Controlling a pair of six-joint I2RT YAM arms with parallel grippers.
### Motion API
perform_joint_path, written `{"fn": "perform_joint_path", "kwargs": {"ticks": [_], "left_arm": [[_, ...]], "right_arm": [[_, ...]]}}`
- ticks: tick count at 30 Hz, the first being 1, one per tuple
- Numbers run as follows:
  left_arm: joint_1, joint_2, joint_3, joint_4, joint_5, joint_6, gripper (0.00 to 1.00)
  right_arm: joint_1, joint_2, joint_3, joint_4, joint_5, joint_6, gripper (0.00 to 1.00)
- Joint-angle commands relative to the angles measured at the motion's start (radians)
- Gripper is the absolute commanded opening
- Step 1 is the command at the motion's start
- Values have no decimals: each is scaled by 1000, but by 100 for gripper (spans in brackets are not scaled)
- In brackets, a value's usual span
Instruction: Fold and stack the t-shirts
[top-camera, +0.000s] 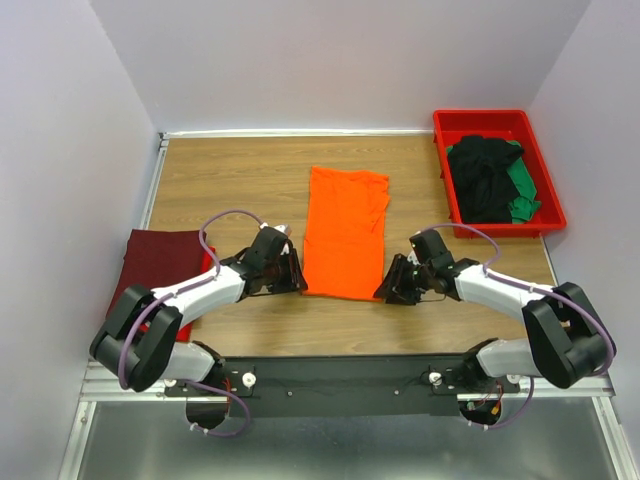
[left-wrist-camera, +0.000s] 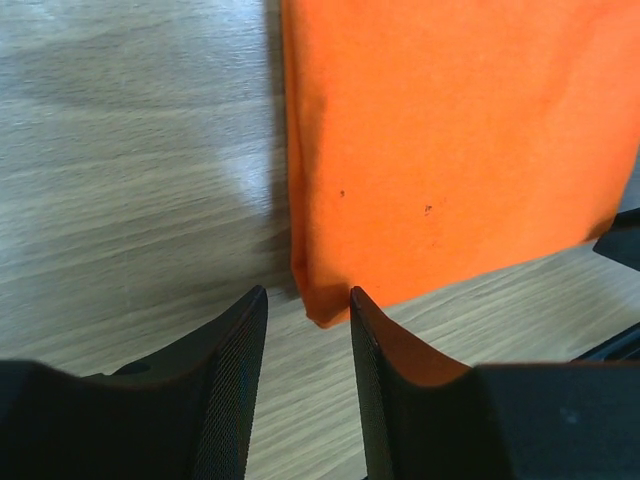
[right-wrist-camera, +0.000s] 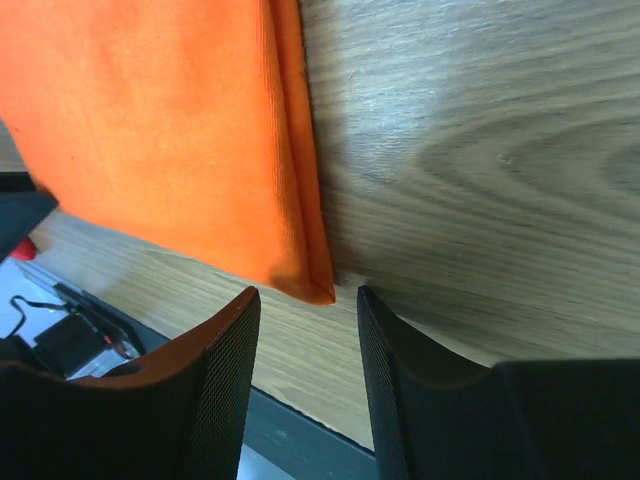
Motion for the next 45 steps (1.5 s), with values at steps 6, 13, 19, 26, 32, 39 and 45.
{"fn": "perform_joint_path", "kwargs": {"ticks": [6, 13, 19, 26, 32, 39, 45], "left_arm": [[-22, 41, -43, 51, 41, -16, 43], [-25, 57, -47, 66, 35, -22, 41], [-25, 75, -38, 77, 37, -20, 31], [-28, 54, -1, 48, 50, -5, 0], [-40, 23, 3, -6, 49, 3, 0], [-77, -49, -7, -64, 32, -11, 0], [-115, -133, -37, -95, 24, -63, 0]], "right_arm": [[5, 34, -56, 69, -30, 39, 47], [5, 51, -75, 109, -19, 48, 45], [5, 47, -73, 109, -4, 48, 33], [5, 12, -67, 106, -11, 35, 11], [5, -31, -76, 82, -57, -19, 1], [16, -146, -90, -9, -59, -57, 0], [39, -271, -116, -61, -45, -42, 0]]}}
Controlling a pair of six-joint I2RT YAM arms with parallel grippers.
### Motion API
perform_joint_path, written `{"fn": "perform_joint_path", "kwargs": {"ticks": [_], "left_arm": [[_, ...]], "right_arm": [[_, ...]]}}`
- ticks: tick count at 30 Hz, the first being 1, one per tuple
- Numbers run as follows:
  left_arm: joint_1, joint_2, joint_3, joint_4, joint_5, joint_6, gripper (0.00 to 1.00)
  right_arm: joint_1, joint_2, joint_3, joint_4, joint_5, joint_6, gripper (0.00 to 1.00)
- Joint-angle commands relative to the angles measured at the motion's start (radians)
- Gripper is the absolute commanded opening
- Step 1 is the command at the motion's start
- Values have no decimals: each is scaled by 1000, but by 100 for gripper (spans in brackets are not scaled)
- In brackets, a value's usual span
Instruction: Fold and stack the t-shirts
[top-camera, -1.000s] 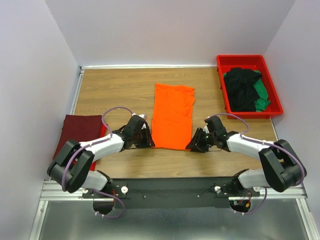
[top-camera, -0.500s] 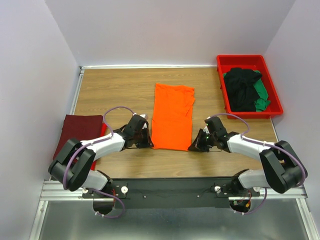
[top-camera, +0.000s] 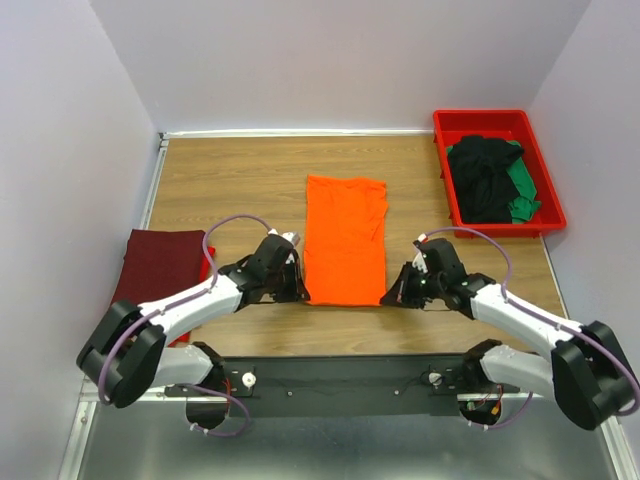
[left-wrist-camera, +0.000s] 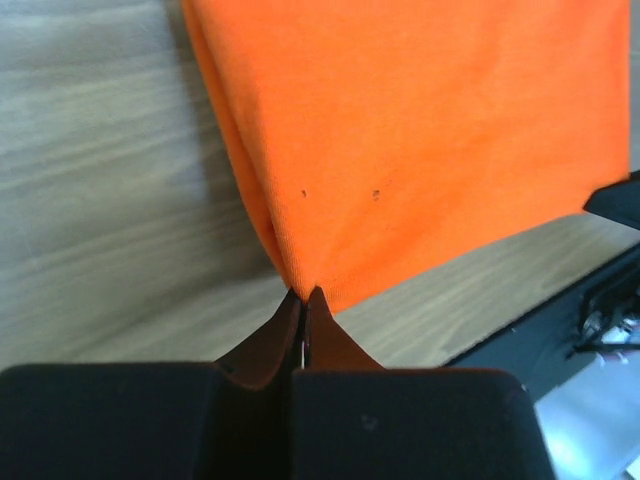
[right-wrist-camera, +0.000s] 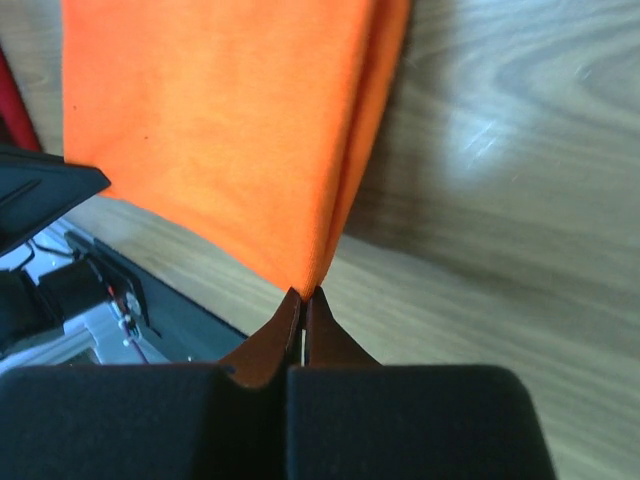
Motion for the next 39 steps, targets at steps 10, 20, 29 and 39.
{"fn": "perform_joint_path", "kwargs": {"ticks": [10, 20, 29, 39], "left_arm": [[-134, -276, -91, -97, -77, -159, 0], [-130, -305, 101, -189, -219, -104, 0], [-12, -215, 245, -160, -168, 2, 0], [135, -91, 332, -70, -14, 59, 0]], "right_arm": [[59, -297, -56, -205, 41, 28, 0], [59, -295, 100, -294, 187, -21, 0], [59, -126, 364, -294, 342, -102, 1], [58, 66, 543, -276, 461, -140, 1]]}}
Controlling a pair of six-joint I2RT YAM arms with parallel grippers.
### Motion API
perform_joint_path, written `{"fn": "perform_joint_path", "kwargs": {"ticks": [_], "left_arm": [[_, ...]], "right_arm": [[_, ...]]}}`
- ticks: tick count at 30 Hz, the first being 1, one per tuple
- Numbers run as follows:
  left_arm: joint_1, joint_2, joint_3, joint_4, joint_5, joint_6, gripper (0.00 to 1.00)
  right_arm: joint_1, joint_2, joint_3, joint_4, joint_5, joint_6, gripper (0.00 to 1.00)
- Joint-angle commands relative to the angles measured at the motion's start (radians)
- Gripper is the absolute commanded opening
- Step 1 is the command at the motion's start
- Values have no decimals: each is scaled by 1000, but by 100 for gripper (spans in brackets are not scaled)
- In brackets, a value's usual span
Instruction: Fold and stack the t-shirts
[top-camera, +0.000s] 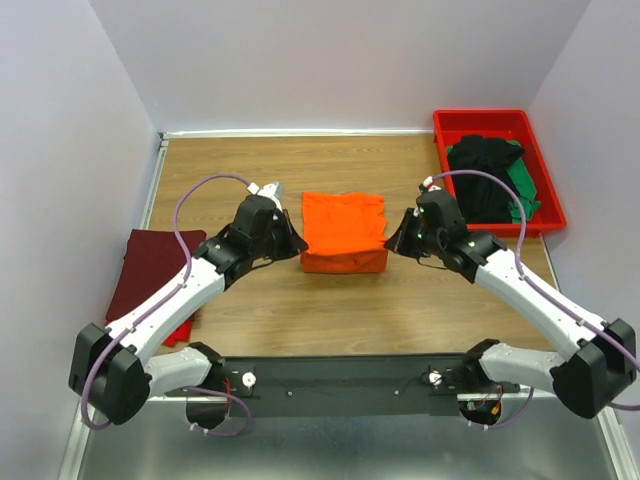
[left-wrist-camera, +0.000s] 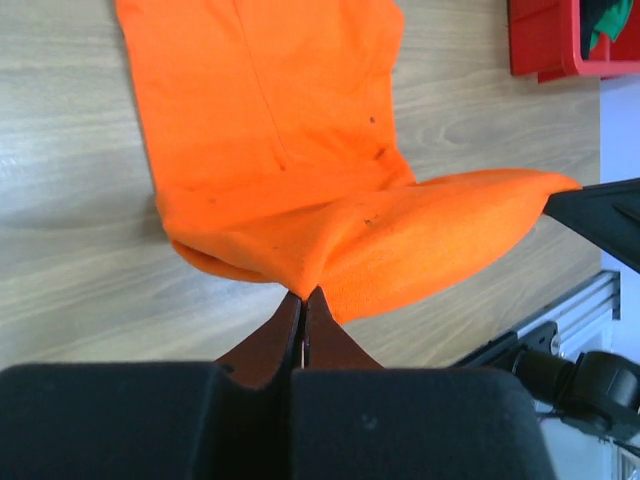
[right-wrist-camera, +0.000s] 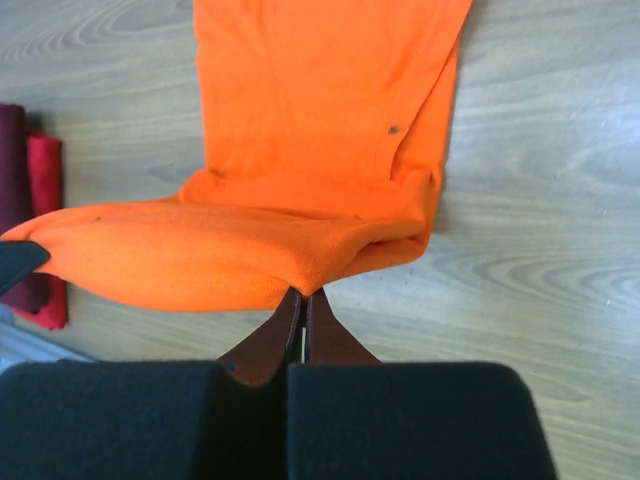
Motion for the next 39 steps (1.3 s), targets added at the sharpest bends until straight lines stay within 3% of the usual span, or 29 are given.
{"fn": "perform_joint_path", "kwargs": {"ticks": [1, 12, 28, 34, 39], "left_arm": [[59, 49, 70, 59, 82, 53, 0], [141, 240, 199, 143, 128, 89, 0], [181, 522, 395, 218, 153, 87, 0], [213, 638, 486, 238, 163, 70, 0], [250, 752, 561, 260, 154, 37, 0]], "right_arm": [[5, 58, 83, 9, 101, -36, 0], [-41, 253, 201, 88, 146, -62, 0], [-164, 527, 409, 144, 63, -133, 0], [-216, 696, 563, 149, 13, -154, 1], [-227, 884, 785, 151, -46, -202, 0]]}}
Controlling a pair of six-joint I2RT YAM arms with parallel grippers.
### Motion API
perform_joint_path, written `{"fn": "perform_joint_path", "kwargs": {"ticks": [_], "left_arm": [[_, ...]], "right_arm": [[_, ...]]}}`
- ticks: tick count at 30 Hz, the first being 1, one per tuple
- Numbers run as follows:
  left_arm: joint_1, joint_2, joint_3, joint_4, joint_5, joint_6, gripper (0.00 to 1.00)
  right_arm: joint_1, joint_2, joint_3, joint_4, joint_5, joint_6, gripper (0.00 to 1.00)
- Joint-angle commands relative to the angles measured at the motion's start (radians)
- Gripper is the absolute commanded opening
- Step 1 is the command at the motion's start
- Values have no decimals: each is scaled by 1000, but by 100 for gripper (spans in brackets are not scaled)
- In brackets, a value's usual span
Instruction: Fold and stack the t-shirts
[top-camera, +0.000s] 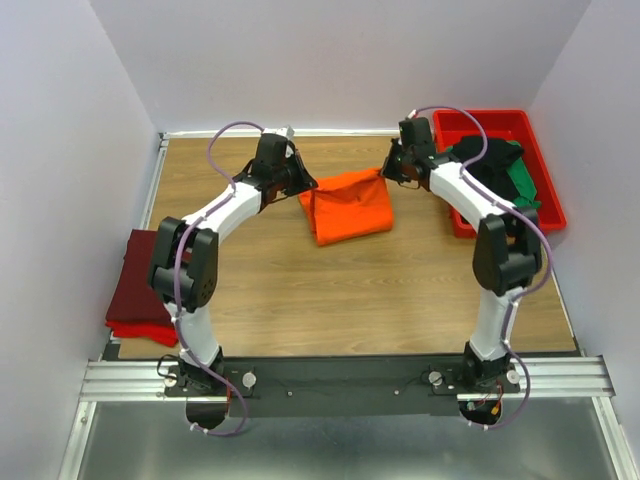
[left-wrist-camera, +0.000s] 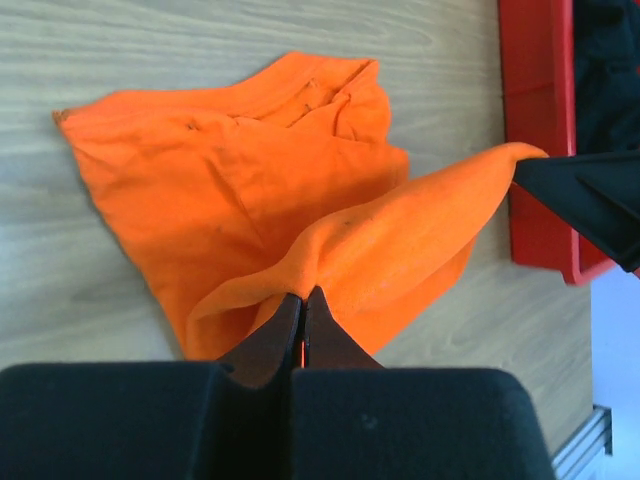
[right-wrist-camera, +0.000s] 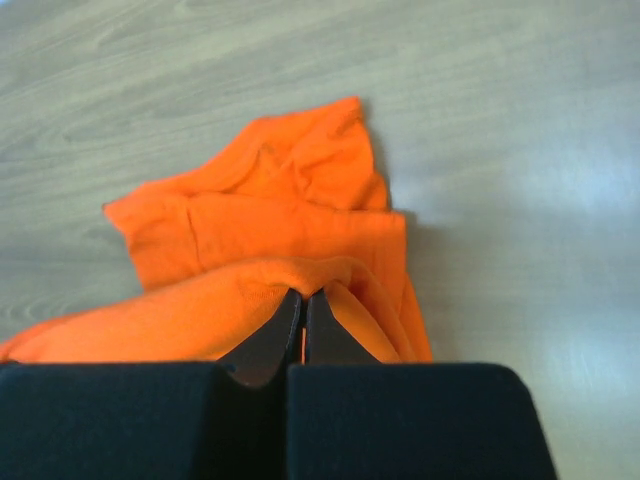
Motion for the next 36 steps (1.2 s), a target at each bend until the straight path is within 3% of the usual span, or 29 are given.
{"fn": "perform_joint_path", "kwargs": {"ticks": [1, 10, 16, 20, 26, 30, 36], "left_arm": [[35, 84, 63, 36, 7, -28, 0], [95, 196, 130, 70, 0, -53, 0], [95, 285, 108, 62, -19, -114, 0], [83, 289, 5, 90, -13, -163, 0], [37, 215, -173, 144, -4, -191, 0], [-23, 107, -350, 208, 21, -222, 0], [-58, -79, -498, 250, 52, -245, 0]], "right_arm": [[-8, 188, 185, 17, -103, -71, 0], [-7, 491, 507, 16, -209, -73, 0], [6, 551, 498, 17, -203, -43, 0], [33, 470, 338, 22, -110, -2, 1], [36, 194, -184, 181, -39, 88, 1], [47, -83, -553, 261, -5, 128, 0], [53, -401, -752, 261, 26, 130, 0]]}}
